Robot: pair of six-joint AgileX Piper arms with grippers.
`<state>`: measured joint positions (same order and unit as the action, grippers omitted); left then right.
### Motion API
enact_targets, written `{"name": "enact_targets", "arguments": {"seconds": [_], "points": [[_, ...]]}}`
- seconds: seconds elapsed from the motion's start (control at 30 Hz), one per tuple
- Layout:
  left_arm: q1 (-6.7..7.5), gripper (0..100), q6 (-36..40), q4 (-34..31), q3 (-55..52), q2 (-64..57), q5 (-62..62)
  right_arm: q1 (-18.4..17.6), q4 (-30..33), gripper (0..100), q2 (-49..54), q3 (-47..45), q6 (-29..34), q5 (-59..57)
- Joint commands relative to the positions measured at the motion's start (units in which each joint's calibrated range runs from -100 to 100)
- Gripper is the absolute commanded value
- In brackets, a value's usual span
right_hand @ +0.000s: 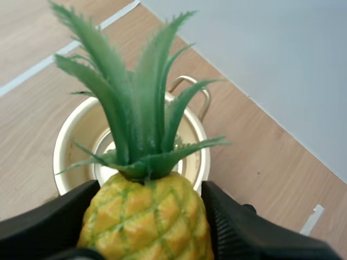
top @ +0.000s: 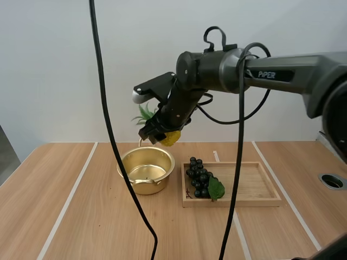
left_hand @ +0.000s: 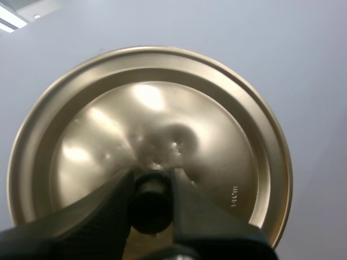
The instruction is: Open the pot, put the pineapple inside, and close it
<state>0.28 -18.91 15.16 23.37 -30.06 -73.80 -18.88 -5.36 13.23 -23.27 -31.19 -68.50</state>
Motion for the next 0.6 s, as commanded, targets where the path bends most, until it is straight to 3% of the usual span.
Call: {"name": "enact_targets", "arguments": {"seconds": [0.0, 0.57], "points": [[-0.08, 0, -0.3, 1.4, 0.9, -0.4, -3.1, -1.1, 0.1, 0, -2.3, 0.4, -1.8, 0.4], [-0.08, 0, -1.0, -0.7, 0.9, -0.4, -9.0, -3.0, -0.5, 0, -11.9, 0.3, -4.3, 3.3]]}}
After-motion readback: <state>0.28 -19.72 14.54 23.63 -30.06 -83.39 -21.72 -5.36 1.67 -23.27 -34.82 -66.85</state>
